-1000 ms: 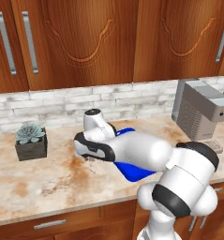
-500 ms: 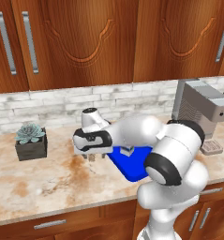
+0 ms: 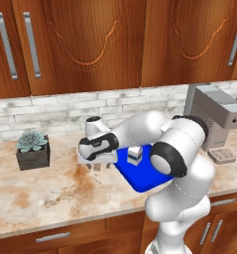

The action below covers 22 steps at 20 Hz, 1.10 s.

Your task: Take out the milk from the fridge and place it on the tray on the counter. Then take the sugar cube near the tray and place it in the tray.

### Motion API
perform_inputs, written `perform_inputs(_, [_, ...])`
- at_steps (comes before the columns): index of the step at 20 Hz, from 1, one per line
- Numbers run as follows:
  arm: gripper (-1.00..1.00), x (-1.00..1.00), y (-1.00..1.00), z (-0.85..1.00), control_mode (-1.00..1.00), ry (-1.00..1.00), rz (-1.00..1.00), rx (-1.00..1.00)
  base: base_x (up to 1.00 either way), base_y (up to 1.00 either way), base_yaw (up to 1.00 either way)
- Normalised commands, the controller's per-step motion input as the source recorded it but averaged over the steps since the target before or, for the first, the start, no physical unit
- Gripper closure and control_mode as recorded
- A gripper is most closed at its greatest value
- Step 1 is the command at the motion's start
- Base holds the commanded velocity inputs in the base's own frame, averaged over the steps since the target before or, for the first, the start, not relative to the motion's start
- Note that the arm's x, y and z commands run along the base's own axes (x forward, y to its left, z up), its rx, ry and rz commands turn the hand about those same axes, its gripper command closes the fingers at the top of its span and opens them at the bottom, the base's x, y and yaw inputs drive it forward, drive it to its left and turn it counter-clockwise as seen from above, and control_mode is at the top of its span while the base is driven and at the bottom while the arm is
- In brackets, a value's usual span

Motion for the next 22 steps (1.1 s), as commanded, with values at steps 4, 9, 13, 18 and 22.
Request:
perform_inputs(4, [-1.0, 0.14, 0.08, -0.22, -1.0, 0.0, 0.0, 0.0, 0.0, 0.0, 0.0])
perform_inputs(9, [-1.0, 0.14, 0.12, -0.15, -1.0, 0.0, -0.01, 0.0, 0.0, 0.0, 0.0])
perform_inputs(13, [-1.0, 0.16, 0.0, -0.09, -1.0, 0.0, -0.03, 0.0, 0.0, 0.0, 0.0])
perform_inputs(18, [-1.0, 0.22, 0.0, -0.18, -1.0, 0.0, -0.04, 0.0, 0.0, 0.0, 0.0])
perform_inputs(22, [1.0, 0.06, 0.01, -0.22, -1.0, 0.0, -0.04, 0.0, 0.0, 0.0, 0.0])
